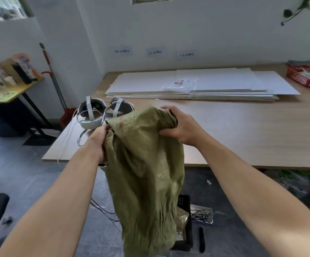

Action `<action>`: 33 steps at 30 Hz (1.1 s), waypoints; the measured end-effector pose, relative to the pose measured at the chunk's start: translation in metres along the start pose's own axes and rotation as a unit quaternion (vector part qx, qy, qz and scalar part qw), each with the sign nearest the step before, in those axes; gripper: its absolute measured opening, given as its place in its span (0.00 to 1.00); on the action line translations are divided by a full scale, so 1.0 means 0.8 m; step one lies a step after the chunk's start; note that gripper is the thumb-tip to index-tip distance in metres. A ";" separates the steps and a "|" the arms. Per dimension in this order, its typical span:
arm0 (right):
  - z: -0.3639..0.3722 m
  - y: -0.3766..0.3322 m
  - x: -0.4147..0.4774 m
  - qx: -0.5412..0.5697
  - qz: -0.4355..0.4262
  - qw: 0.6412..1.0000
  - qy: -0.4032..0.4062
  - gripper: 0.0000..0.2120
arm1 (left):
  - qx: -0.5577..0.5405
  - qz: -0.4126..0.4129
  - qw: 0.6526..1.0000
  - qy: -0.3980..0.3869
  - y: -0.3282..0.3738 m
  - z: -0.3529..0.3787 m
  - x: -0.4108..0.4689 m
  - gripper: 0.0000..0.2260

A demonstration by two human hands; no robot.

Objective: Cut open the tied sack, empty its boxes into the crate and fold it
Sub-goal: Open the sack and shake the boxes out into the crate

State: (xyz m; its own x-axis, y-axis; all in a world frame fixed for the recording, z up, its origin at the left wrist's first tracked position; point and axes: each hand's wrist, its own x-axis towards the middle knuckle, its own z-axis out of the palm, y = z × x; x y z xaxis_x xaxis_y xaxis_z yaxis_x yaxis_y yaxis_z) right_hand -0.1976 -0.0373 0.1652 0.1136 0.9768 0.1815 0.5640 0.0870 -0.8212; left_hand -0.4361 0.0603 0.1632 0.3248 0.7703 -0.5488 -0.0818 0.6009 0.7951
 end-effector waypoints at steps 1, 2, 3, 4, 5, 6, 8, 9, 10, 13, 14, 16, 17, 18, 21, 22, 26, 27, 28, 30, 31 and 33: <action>0.002 0.003 0.000 0.010 0.014 1.000 0.012 0.29 | 0.015 0.002 1.000 -0.003 0.000 0.001 -0.006 0.20; 0.003 0.005 0.000 0.028 0.028 0.999 0.020 0.24 | 0.018 0.005 1.000 -0.016 -0.001 0.003 -0.011 0.20; 0.004 0.007 0.000 0.050 0.043 0.997 0.028 0.21 | 0.016 0.019 0.999 -0.036 -0.002 0.001 -0.014 0.21; 0.005 0.009 0.001 0.076 0.057 0.995 0.034 0.18 | 0.009 0.040 0.998 -0.057 -0.005 0.002 -0.017 0.21; 0.005 0.009 0.002 0.102 0.070 0.992 0.037 0.17 | -0.001 0.065 0.996 -0.067 -0.006 0.002 -0.021 0.21; 0.006 0.008 0.004 0.124 0.080 0.988 0.037 0.15 | -0.018 0.101 0.991 -0.082 -0.009 0.001 -0.022 0.23; 0.006 0.008 0.008 0.144 0.096 0.984 0.044 0.15 | -0.040 0.187 0.976 -0.101 -0.012 -0.003 -0.023 0.26; 0.006 0.008 0.011 0.148 0.105 0.982 0.054 0.16 | -0.030 0.226 0.967 -0.111 -0.013 -0.005 -0.025 0.24; 0.005 0.009 0.014 0.149 0.114 0.980 0.065 0.18 | -0.015 0.235 0.962 -0.138 -0.012 -0.007 -0.025 0.21; -0.001 0.006 0.019 0.119 0.128 0.980 0.094 0.23 | 0.083 0.223 0.960 -0.144 -0.010 -0.016 -0.016 0.49; -0.002 0.006 0.019 0.107 0.127 0.981 0.104 0.23 | 0.119 0.230 0.956 -0.136 -0.008 -0.013 -0.018 0.49; -0.001 0.008 0.018 0.108 0.131 0.977 0.129 0.25 | 0.157 0.254 0.950 -0.088 -0.004 -0.005 -0.017 0.41; -0.001 0.009 0.017 0.120 0.133 0.974 0.142 0.27 | 0.144 0.261 0.952 -0.067 -0.001 -0.003 -0.013 0.34; 0.000 0.009 0.016 0.137 0.136 0.970 0.151 0.32 | 0.120 0.260 0.957 -0.048 0.001 0.000 -0.014 0.26; -0.001 0.012 0.014 0.178 0.119 0.966 0.145 0.49 | 0.055 0.217 0.975 -0.009 0.002 -0.004 -0.009 0.12; -0.002 0.011 0.011 0.187 0.098 0.968 0.133 0.51 | 0.051 0.194 0.980 -0.003 0.001 -0.005 -0.011 0.11; -0.008 0.010 0.000 0.173 -0.014 0.982 0.079 0.55 | 0.015 0.098 0.995 0.029 0.000 -0.004 -0.015 0.09; -0.007 0.010 -0.001 0.158 -0.031 0.984 0.072 0.56 | 0.010 0.079 0.996 0.037 0.001 -0.005 -0.016 0.10; -0.007 0.010 -0.001 0.138 -0.048 0.987 0.063 0.57 | 0.005 0.065 0.997 0.044 0.002 -0.005 -0.017 0.11; -0.006 0.010 -0.001 0.074 -0.079 0.993 0.041 0.58 | 0.000 0.053 0.998 0.039 0.002 -0.005 -0.017 0.16; -0.005 0.011 0.000 0.035 -0.093 0.995 0.031 0.58 | -0.006 0.052 0.998 0.027 0.002 -0.007 -0.015 0.19; -0.004 0.009 -0.001 -0.020 -0.103 0.994 0.015 0.57 | -0.014 0.060 0.998 0.000 0.005 -0.009 -0.014 0.26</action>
State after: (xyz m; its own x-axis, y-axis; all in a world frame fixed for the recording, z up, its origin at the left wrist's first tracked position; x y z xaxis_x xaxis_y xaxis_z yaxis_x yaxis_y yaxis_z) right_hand -0.1910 -0.0377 0.1606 0.0161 0.9329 0.3599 0.6101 0.2759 -0.7427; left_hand -0.4468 0.0558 0.1703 0.3112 0.8369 -0.4504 -0.1471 0.5106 0.8471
